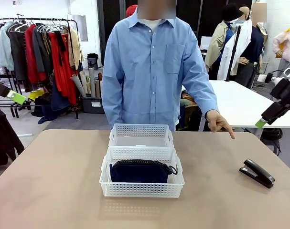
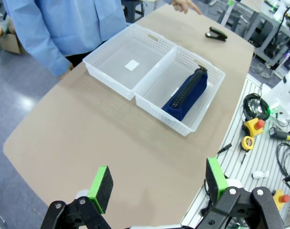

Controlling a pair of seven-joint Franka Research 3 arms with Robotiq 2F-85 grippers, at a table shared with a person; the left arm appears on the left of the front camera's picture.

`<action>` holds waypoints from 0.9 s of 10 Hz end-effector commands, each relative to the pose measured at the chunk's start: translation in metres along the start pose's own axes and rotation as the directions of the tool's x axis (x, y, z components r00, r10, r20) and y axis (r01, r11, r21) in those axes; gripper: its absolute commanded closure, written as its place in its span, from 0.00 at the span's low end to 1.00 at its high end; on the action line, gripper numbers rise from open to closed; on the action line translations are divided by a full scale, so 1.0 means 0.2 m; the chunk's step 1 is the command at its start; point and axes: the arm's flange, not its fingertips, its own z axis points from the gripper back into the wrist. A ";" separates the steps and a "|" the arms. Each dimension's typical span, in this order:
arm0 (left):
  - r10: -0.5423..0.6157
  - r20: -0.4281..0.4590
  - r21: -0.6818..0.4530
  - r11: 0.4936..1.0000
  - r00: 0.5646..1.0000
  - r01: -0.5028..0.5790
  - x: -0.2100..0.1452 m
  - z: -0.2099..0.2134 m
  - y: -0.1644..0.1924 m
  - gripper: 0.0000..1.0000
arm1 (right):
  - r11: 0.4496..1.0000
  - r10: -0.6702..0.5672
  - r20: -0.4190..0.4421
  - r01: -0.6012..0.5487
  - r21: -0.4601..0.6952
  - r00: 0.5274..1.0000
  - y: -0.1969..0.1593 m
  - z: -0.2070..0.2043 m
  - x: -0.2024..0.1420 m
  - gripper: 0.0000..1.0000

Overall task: Distribute items into two baskets.
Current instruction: Pick up the Stapler that the person points to.

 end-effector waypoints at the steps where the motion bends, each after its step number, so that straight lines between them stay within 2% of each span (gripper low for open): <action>1: -0.004 0.010 -0.008 1.000 1.000 0.004 0.00 0.00 0.00 0.00 | 0.998 -0.001 -0.077 -0.004 -0.068 0.997 0.03 -0.04 0.04 0.00; 4: -0.004 0.010 -0.008 1.000 1.000 0.004 0.00 0.00 0.00 0.00 | 0.991 0.058 -0.191 -0.080 -0.108 0.980 0.05 -0.15 0.04 0.00; 6: -0.004 0.010 -0.008 1.000 1.000 0.004 0.00 0.00 0.00 0.00 | 0.990 0.040 -0.250 -0.071 -0.118 0.967 0.06 -0.22 0.03 0.00; 9: -0.004 0.010 -0.008 1.000 1.000 0.004 0.00 0.00 0.00 0.00 | 0.992 0.013 -0.262 -0.046 -0.120 0.965 0.06 -0.31 0.00 0.00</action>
